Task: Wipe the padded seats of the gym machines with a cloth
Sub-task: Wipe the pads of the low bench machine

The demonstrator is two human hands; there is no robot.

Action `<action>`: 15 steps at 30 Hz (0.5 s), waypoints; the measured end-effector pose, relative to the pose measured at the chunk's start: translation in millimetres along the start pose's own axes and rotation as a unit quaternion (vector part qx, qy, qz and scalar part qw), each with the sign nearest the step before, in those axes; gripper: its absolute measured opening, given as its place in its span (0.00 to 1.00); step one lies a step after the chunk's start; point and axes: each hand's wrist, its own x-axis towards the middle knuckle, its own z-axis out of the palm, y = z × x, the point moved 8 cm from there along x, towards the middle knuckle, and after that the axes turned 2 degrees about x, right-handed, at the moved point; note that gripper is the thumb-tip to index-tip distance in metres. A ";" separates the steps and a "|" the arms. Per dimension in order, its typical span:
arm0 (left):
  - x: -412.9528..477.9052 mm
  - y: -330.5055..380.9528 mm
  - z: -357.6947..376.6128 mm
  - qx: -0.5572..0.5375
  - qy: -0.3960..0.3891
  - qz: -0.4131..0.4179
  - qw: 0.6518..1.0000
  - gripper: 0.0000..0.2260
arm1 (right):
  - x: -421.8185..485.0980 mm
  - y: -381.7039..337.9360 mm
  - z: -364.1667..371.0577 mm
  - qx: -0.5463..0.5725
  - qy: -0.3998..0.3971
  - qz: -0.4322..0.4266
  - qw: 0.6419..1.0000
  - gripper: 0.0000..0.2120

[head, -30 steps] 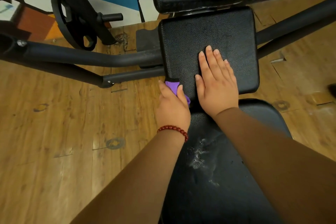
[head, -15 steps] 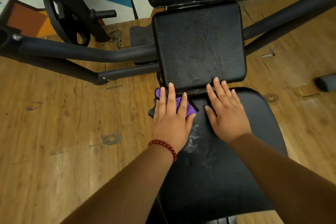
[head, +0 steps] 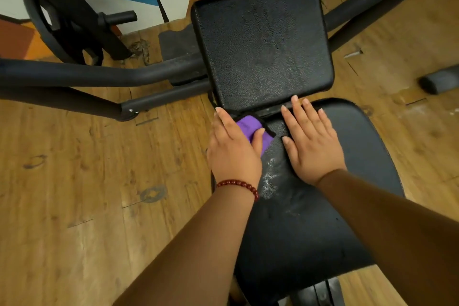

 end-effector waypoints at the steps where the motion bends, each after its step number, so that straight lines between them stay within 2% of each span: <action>1: -0.6 1.0 0.9 0.023 0.011 0.013 1.000 0.33 | -0.1 0.2 -0.4 -0.003 0.001 0.001 1.000 0.26; 4: -17.5 8.8 5.5 0.099 0.043 0.068 0.992 0.28 | -1.0 -0.4 -0.6 -0.011 -0.002 0.003 1.000 0.26; 8: -43.5 20.7 21.4 0.195 0.013 0.252 0.948 0.30 | -1.7 -0.2 -0.3 -0.013 0.007 0.000 1.000 0.26; 10: -33.7 18.1 18.1 0.213 0.015 0.314 0.925 0.28 | -1.0 0.0 -1.0 -0.014 0.015 -0.005 1.000 0.26; 15: -14.7 14.2 1.7 0.193 0.022 0.367 0.910 0.25 | -1.7 -0.3 -2.2 -0.014 0.023 -0.007 1.000 0.26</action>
